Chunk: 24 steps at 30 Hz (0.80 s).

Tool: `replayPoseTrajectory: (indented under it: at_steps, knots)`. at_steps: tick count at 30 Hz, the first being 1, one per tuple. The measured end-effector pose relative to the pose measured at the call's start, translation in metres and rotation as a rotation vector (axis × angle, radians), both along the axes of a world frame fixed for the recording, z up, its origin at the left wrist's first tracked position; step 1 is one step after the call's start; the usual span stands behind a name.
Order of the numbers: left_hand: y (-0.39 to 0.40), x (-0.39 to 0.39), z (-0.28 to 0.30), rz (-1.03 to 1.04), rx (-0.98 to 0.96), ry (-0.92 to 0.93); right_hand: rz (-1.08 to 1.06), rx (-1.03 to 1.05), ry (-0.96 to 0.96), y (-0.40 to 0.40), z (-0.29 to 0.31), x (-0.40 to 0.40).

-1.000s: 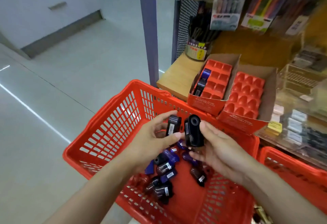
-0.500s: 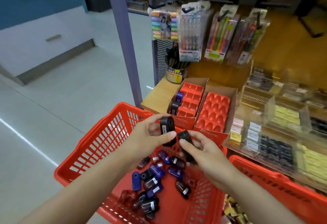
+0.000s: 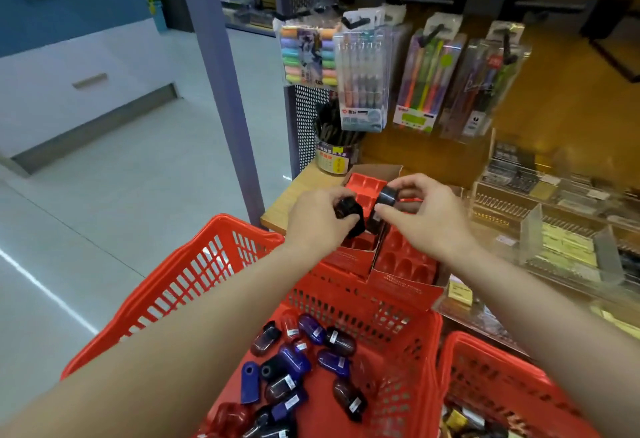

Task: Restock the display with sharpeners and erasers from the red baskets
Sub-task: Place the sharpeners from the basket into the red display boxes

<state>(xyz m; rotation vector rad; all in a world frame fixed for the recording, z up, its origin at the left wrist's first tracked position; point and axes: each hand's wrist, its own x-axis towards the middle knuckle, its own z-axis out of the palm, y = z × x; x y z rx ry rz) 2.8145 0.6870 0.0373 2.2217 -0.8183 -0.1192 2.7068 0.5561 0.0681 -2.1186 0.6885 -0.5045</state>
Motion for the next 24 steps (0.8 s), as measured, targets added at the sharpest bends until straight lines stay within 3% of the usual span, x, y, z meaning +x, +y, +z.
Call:
replayPoseTrajectory:
  at_steps: [5, 11, 20, 24]
  knots:
    - [0.000, -0.001, -0.007, 0.025, 0.170, -0.254, 0.106, -0.140, 0.162, 0.000, -0.020, 0.006]
    - [-0.005, 0.011, 0.003, 0.000, 0.261, -0.307, 0.133, -0.193, 0.249, -0.001, -0.026, 0.003]
    - [0.001, 0.016, 0.004, -0.159, 0.323, -0.283, 0.142, -0.139, 0.229, 0.002, -0.023, 0.005]
    - [0.012, 0.033, 0.005, -0.348, 0.370, -0.115, 0.175, -0.213, 0.240, 0.003, -0.022, 0.003]
